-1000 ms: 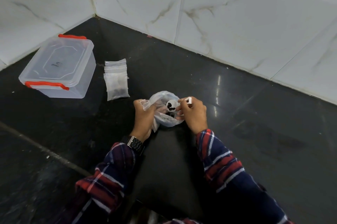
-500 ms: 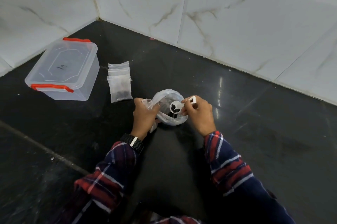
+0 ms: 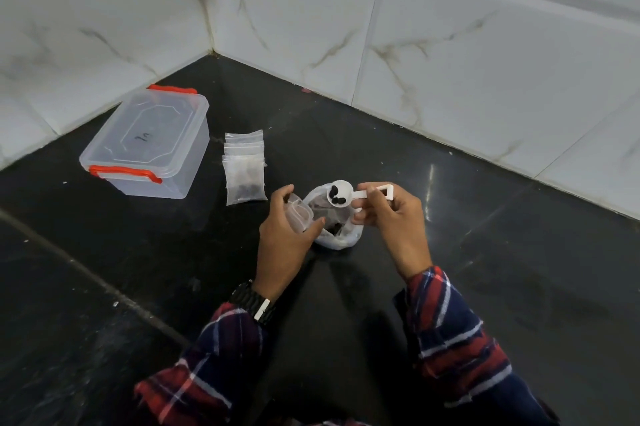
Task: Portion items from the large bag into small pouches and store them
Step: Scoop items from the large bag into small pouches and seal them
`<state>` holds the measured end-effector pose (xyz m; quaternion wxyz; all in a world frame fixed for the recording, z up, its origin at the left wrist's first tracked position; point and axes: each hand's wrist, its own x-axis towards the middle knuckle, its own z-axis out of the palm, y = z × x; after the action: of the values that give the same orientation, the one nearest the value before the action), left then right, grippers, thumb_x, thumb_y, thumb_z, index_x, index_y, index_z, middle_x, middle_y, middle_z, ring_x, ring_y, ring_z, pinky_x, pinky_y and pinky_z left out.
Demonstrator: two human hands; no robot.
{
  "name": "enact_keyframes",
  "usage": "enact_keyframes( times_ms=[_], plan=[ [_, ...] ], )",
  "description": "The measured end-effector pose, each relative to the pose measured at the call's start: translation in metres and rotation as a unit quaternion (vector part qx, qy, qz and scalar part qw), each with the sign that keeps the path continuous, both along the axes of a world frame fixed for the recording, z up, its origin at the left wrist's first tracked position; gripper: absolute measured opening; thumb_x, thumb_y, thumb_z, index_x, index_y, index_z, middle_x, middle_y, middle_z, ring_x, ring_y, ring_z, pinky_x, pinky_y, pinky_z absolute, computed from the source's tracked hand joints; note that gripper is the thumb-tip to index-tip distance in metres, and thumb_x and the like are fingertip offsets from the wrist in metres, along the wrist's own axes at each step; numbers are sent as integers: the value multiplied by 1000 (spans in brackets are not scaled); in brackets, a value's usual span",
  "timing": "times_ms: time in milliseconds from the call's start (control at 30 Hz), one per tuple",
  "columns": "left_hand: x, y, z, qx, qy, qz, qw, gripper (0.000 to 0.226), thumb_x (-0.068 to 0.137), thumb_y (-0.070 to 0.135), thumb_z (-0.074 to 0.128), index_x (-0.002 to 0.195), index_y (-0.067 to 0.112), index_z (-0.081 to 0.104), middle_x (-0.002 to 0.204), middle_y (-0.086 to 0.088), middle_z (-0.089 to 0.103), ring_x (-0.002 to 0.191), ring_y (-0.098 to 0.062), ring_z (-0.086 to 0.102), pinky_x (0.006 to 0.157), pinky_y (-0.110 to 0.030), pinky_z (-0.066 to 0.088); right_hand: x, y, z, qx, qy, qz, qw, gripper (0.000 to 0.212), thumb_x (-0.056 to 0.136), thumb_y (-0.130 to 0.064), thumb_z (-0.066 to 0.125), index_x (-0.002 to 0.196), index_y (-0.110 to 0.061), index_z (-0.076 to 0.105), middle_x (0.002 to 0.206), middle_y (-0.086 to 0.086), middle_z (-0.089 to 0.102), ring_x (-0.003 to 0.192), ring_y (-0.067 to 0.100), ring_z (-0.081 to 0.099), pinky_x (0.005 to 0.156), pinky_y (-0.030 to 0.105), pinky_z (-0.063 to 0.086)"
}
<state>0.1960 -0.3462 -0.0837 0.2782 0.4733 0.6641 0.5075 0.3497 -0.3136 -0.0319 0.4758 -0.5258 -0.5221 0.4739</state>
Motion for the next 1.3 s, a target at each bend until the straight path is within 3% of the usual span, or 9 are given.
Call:
enact_keyframes(
  times_ms=[200,400,500,633,767,867,1033,1200,1300],
  plan=[
    [5,-5,15,-1,-11,-21,1000,41,72,28,82,101,22,55,88,15,62,81,6,60,66,-4,43,-10,-29,28,102,3,52,993,15,95,-10,55,101,-15,68,82,7,73,62,17,68,61,26,55],
    [7,-9,29,34,-70,-34,996,29,74,24,79,94,29,59,86,11,66,78,7,60,66,-7,44,-10,-48,16,239,-249,123,930,26,90,-10,63,115,-17,68,99,-1,72,77,-14,58,71,5,45],
    [7,-11,32,25,-81,-36,996,34,73,26,78,96,35,55,89,12,65,81,7,61,68,-9,48,-5,-49,14,290,-264,133,910,35,89,-3,63,122,-14,64,111,-1,70,94,-2,63,78,12,51],
    [9,-11,34,32,-106,-32,993,34,74,26,79,98,25,55,90,11,64,78,8,61,68,-14,50,-1,-52,11,313,-310,143,886,36,93,-22,48,126,-17,62,119,-3,67,104,9,65,82,29,56],
    [9,-9,36,34,-94,-35,994,33,75,28,80,99,21,59,91,8,65,79,2,61,67,-13,49,1,-55,6,326,-333,135,875,37,94,-26,45,128,-19,60,121,-1,67,101,13,67,77,33,58],
    [10,-11,35,45,-93,-44,994,31,73,33,78,98,22,62,91,8,67,82,0,62,70,-12,49,0,-59,7,305,-299,120,896,37,93,-26,46,125,-19,62,113,-4,69,88,5,66,71,25,57],
    [12,-14,35,35,-84,-63,994,33,76,28,78,103,17,63,92,9,68,81,5,61,69,-7,44,-2,-59,18,148,-106,72,981,24,92,-23,60,114,-21,68,83,-3,72,59,5,66,50,19,50],
    [13,-17,35,36,-83,-52,995,37,75,28,79,104,19,57,92,10,66,80,7,61,67,-6,44,-2,-59,18,160,-85,65,981,25,90,-20,62,113,-16,70,90,-1,73,66,10,69,52,23,54],
    [11,-18,32,47,-73,-44,995,35,72,33,77,97,19,56,88,6,64,78,-3,61,68,-15,47,-2,-58,13,174,-177,123,961,26,91,-19,62,117,-21,68,99,-7,72,75,4,68,64,18,54]
  ],
)
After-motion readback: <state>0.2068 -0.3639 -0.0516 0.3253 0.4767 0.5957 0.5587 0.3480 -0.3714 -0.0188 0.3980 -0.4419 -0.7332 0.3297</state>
